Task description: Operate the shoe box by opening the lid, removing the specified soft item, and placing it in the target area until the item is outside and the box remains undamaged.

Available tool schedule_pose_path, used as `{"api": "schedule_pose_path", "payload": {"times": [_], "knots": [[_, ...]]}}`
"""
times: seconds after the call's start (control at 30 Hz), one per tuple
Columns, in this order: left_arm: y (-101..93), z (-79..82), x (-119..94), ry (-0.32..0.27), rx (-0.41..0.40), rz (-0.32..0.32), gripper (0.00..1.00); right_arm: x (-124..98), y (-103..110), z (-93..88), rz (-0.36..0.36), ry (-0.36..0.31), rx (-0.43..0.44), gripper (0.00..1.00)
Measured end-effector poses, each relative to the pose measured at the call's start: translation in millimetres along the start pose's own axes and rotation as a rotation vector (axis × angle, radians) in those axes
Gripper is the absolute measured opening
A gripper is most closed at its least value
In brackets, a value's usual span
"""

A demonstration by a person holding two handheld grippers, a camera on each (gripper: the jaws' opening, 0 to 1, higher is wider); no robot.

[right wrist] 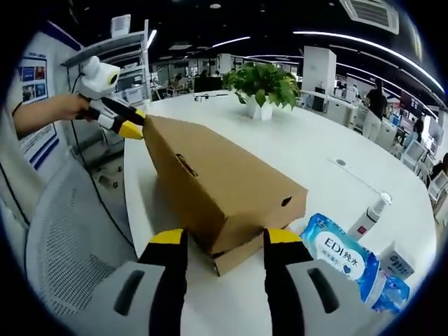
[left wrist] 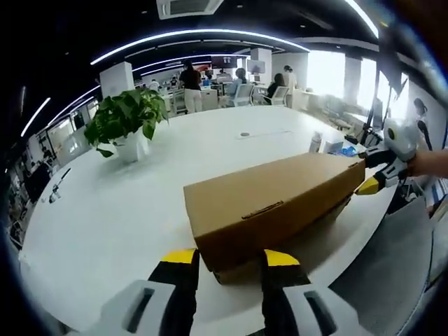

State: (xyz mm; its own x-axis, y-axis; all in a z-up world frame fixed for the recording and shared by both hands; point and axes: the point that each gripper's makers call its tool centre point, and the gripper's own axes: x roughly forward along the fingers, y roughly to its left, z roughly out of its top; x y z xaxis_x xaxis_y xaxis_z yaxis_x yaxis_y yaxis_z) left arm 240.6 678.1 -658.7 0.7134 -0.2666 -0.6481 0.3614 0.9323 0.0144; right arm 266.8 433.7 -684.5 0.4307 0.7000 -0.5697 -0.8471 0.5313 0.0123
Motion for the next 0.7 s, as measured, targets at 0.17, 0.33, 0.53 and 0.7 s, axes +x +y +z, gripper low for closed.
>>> {"api": "schedule_pose_path", "payload": {"times": [0.17, 0.33, 0.53, 0.7], "knots": [[-2.0, -6.5, 6, 0.024, -0.001, -0.011, 0.35, 1, 1, -3.8, 0.015, 0.007, 0.04, 0.43], [-4.6, -12.7, 10, 0.045, 0.003, -0.026, 0.36, 3, 0, -7.8, 0.019, 0.012, 0.073, 0.43], [-8.0, -21.5, 15, 0.068, -0.001, -0.041, 0.37, 6, 2, -13.6, 0.026, 0.022, 0.098, 0.45], [-9.9, -27.3, 19, 0.077, -0.029, -0.048, 0.37, 10, 0, -18.7, 0.023, 0.024, 0.141, 0.44]]}}
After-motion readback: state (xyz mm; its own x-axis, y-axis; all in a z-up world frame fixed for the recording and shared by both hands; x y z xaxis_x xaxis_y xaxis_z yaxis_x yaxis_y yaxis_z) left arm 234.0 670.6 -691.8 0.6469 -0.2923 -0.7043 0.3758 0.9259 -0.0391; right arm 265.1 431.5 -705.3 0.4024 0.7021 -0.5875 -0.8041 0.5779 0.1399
